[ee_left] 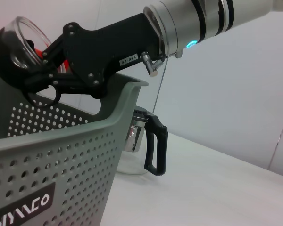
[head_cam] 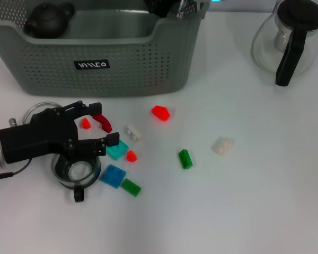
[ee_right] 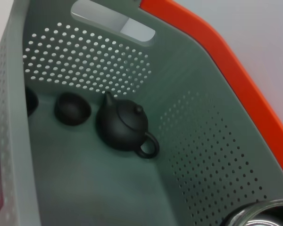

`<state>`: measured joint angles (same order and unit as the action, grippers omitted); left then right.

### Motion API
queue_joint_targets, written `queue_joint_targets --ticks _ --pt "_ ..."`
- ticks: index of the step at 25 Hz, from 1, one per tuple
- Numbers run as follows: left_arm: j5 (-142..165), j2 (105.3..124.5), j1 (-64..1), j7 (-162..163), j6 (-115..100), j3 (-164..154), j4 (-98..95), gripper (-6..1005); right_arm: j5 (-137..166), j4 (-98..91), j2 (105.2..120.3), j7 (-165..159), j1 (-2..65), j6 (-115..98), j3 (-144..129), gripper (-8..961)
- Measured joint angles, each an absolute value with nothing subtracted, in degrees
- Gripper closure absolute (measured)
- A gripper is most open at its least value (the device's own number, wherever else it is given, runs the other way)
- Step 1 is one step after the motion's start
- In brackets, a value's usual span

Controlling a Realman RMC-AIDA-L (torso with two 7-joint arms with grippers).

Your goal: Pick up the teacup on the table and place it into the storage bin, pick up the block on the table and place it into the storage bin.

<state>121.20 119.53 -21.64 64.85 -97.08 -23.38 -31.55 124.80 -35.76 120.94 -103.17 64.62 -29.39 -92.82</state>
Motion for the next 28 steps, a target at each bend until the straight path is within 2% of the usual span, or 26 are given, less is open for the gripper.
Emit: queue_joint_targets --ticks 11,17,28 --pt "121.2 119.53 -21.7 65.0 -97.1 -23.4 -31.5 52 125.0 -35.8 120.74 -104.2 64.7 -30.1 -92.8 885" --pt "121.2 119.53 -21.7 65.4 -97.2 -23.4 -31.4 52 125.0 -36.2 120.61 -104.3 64.5 -30.1 -92.5 651" --pt "121.2 119.26 -21.7 66.3 -97.7 -22.9 -31.4 51 126.8 -41.8 120.22 -105.6 62.5 -30.5 -91.8 445"
